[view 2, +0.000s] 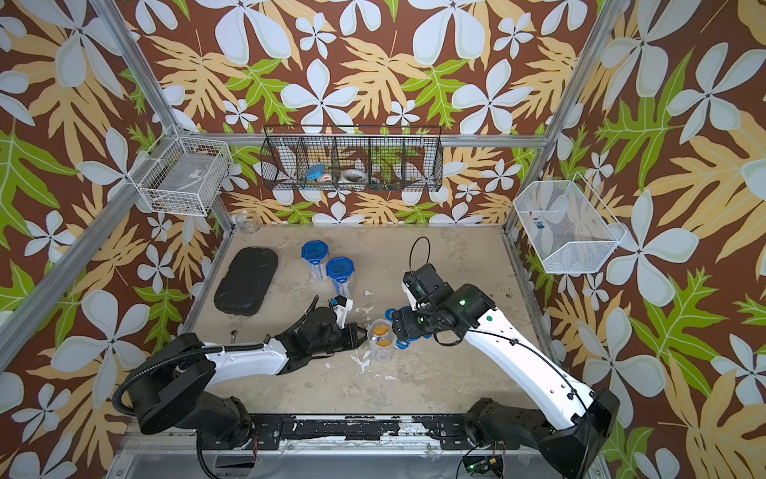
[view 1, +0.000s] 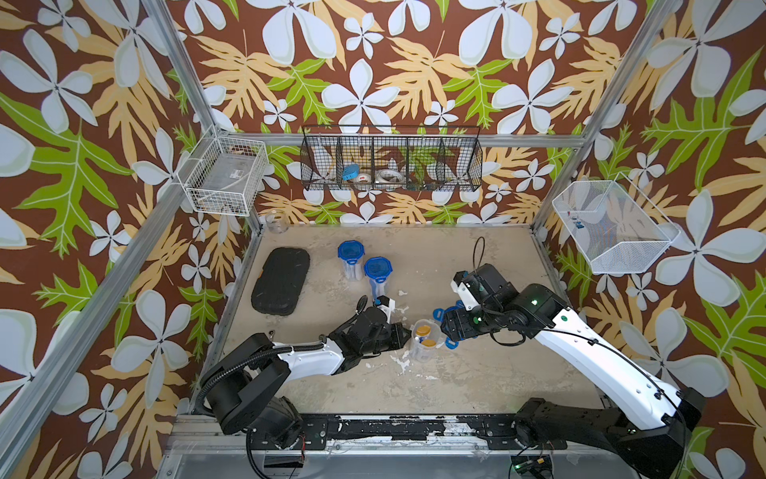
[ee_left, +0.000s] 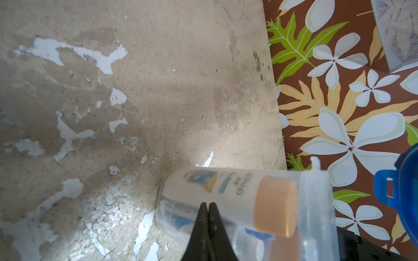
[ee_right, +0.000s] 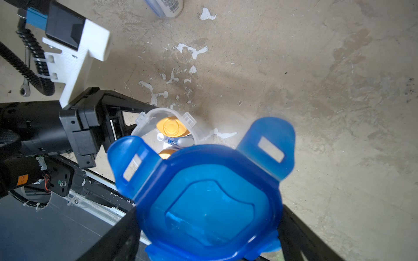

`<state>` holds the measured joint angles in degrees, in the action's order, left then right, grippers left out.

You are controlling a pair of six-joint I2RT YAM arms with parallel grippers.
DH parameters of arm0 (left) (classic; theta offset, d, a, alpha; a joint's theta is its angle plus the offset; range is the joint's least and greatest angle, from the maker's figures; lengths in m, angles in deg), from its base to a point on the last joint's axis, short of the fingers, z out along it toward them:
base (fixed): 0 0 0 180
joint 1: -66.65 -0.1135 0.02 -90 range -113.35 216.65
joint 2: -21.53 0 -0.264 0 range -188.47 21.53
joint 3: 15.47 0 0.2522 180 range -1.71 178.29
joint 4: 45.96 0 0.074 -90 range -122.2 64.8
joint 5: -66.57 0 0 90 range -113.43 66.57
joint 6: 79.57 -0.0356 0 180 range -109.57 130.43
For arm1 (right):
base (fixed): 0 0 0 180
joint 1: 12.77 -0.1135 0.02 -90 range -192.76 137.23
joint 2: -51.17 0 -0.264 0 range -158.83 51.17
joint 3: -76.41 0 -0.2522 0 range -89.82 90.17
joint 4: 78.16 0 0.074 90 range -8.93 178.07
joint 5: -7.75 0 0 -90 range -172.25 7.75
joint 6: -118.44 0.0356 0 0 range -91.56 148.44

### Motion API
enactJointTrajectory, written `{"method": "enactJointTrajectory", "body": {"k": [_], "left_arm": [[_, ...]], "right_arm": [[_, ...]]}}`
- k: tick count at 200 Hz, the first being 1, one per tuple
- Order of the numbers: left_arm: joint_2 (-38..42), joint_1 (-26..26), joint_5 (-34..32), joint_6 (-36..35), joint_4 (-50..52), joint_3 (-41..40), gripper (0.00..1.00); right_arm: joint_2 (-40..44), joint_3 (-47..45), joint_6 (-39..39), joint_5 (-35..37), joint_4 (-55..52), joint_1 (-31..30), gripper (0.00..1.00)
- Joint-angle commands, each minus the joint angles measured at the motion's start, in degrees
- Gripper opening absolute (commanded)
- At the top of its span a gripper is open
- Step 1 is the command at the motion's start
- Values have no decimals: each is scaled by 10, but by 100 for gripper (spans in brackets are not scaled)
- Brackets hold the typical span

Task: Pack away toiletry kits
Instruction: Adjust the container at the center of the board.

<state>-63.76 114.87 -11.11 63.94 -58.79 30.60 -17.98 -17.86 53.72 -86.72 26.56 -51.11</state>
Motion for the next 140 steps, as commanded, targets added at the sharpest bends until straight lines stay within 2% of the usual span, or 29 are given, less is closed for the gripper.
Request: {"method": "enactJointTrajectory", "body": {"k": [1, 99, 140], "left_arm": [[-1, 12, -6, 15, -21, -3, 0], [-16, 56, -11, 35, -41, -11, 0], [-2, 57, -14, 30, -31, -16, 0]], "right_arm": [[4, 1, -8, 7, -11, 1, 74], [5, 0, -22, 11, -20, 4, 74], [-4, 13, -31, 19, -36, 4, 74]]}}
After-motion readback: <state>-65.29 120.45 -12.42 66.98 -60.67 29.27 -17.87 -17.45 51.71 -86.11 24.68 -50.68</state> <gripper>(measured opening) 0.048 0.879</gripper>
